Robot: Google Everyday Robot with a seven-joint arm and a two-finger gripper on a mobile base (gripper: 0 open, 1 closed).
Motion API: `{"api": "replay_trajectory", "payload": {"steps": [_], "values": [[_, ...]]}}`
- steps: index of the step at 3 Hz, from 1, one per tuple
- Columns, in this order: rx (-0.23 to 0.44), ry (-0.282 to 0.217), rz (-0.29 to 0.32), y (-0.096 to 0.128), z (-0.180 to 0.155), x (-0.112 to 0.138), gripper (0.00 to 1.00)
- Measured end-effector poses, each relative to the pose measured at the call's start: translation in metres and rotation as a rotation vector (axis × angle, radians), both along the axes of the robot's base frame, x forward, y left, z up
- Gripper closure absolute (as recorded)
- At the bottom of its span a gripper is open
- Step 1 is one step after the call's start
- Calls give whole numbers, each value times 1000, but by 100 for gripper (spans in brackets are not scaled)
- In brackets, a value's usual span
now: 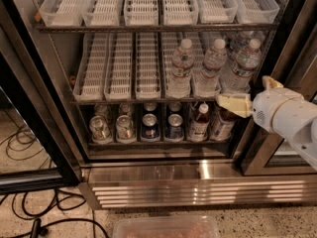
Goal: Pick water bottle from middle shelf of fridge
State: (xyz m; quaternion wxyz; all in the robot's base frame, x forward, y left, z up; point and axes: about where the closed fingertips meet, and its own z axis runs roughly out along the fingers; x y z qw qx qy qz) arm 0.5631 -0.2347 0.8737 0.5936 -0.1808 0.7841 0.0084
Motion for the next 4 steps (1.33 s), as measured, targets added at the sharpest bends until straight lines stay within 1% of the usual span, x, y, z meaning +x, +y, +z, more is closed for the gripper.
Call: {"api": "replay_trajectory", "payload": {"steps": [1,2,4], "values": [[6,5,16,5,2,-4,29],[11,-7,24,10,3,0,41],[20,-38,1,8,4,12,40]]}}
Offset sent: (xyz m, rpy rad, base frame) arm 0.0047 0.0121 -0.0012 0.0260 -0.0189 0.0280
